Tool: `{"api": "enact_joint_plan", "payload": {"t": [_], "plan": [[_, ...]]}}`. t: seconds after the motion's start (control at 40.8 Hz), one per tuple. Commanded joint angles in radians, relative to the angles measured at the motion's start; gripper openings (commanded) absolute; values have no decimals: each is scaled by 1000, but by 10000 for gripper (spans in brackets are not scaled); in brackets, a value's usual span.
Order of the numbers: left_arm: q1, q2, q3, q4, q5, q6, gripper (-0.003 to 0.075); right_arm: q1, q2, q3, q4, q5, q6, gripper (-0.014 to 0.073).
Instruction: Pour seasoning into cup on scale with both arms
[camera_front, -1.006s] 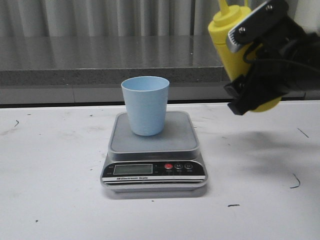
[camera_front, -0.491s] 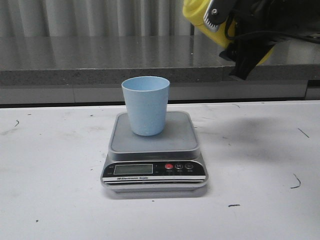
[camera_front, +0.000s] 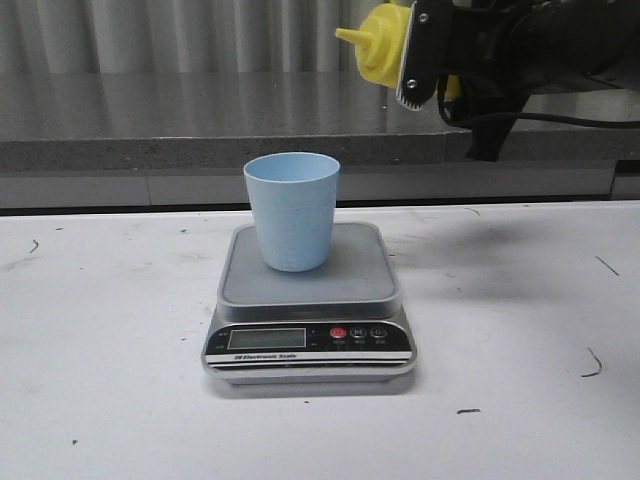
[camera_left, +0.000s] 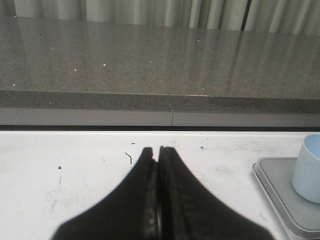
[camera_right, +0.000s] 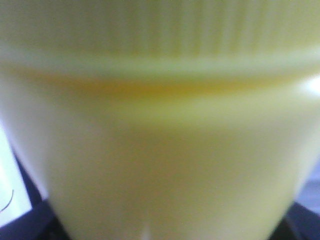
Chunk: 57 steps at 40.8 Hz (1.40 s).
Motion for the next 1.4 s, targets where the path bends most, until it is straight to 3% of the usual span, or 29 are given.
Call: {"api": "enact_joint_plan", "payload": {"t": [0.0, 0.196, 0.515, 0.589, 0.761, 0.908, 1.079, 1.251, 1.374], "plan": [[0, 8, -26, -6, -90, -8, -20, 2, -53, -37, -129, -132, -11, 199], [0, 8, -26, -6, -90, -8, -20, 2, -53, -37, -320, -129, -11, 199], [0, 8, -26, -6, -90, -8, -20, 4, -53, -37, -292, -130, -6, 199], [0, 8, -26, -6, -90, -8, -20, 18, -53, -37, -189, -138, 15, 199], [0, 8, -26, -6, -90, -8, -20, 67, -86, -37, 213, -44, 47, 200], [0, 8, -26, -6, -90, -8, -20, 64, -119, -37, 417, 64, 227, 236], [0, 8, -26, -6, -90, -8, -20, 49, -170, -28, 541, 167, 483, 272], [0, 8, -26, -6, -90, -8, -20, 48, -264, 44, 531, 212, 749, 272], [0, 8, -26, -6, -90, -8, -20, 48, -342, 161, 435, 186, 957, 272]]}}
